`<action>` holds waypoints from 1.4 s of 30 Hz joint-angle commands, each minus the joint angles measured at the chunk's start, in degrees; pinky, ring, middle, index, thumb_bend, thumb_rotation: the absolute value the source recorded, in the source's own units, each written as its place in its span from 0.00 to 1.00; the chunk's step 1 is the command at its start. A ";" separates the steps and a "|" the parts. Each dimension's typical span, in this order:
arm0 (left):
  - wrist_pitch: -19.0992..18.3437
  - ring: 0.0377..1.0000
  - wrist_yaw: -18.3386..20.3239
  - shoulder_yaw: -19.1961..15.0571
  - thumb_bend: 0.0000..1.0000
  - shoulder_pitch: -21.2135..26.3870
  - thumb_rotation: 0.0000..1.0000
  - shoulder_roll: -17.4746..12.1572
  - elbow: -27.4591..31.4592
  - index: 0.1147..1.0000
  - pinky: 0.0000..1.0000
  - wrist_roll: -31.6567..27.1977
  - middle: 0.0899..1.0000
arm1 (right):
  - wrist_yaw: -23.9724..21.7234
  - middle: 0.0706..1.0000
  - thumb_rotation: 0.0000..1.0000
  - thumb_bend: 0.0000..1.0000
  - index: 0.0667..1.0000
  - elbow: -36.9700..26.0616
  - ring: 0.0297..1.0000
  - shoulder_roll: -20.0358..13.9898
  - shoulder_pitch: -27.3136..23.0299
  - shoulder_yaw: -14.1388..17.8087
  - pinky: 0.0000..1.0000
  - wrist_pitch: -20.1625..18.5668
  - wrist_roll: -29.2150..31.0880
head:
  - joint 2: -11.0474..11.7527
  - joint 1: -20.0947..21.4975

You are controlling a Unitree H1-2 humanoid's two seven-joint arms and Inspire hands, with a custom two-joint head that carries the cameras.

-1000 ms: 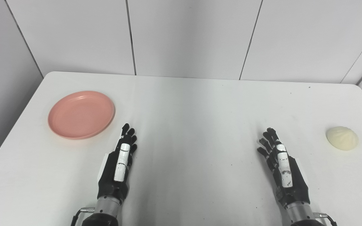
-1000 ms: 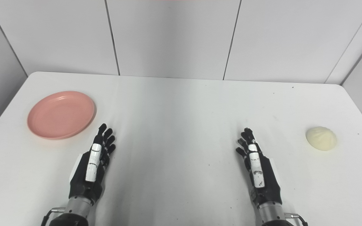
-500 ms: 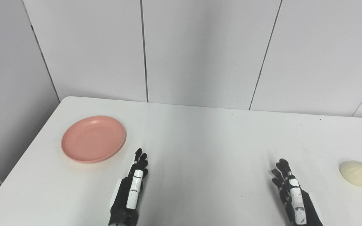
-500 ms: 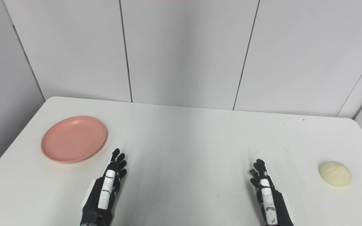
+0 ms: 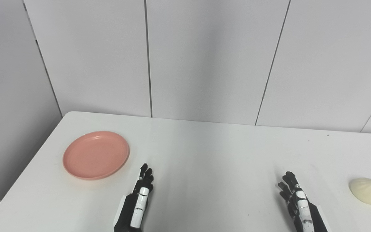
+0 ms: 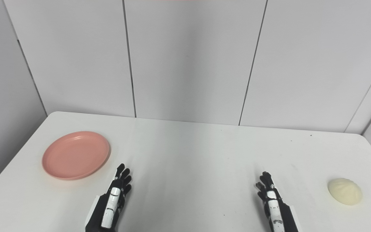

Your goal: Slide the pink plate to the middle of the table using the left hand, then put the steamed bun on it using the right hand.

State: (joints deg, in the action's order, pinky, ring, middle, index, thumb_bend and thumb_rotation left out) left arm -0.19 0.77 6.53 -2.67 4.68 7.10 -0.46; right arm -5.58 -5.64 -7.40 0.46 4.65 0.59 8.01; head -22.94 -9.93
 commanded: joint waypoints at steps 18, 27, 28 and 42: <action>-2.24 0.83 -1.48 -11.56 0.88 12.97 0.86 -4.95 11.69 0.82 0.81 -7.39 0.83 | 0.27 0.97 1.00 0.80 0.97 -1.99 0.94 0.73 1.82 -0.33 0.97 -0.20 0.23 | -1.95 1.57; -6.04 0.88 -0.12 -19.57 0.88 20.80 0.89 -15.33 8.00 0.80 0.86 -14.67 0.84 | 0.43 0.97 1.00 0.78 0.97 -2.12 0.95 1.15 1.87 -0.28 0.97 -0.57 0.43 | -2.11 1.17; -6.47 0.89 0.01 -20.08 0.87 21.53 0.90 -16.20 7.39 0.80 0.87 -15.40 0.84 | 0.45 0.96 1.00 0.78 0.97 -2.07 0.95 1.11 1.86 -0.28 0.97 -0.45 0.33 | -2.04 1.08; -5.07 0.82 1.83 -25.46 0.91 29.43 0.93 -25.79 -9.43 0.75 0.76 -17.27 0.76 | 0.47 0.95 1.00 0.78 0.97 -2.16 0.94 0.94 1.84 -0.24 0.96 -0.50 0.20 | -2.54 0.77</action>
State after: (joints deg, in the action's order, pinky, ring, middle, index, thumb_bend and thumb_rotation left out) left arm -8.61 1.78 -18.67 24.35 -18.85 -2.43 -18.70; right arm -5.03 -7.24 -6.62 1.71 4.58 0.41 8.10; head -25.40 -9.14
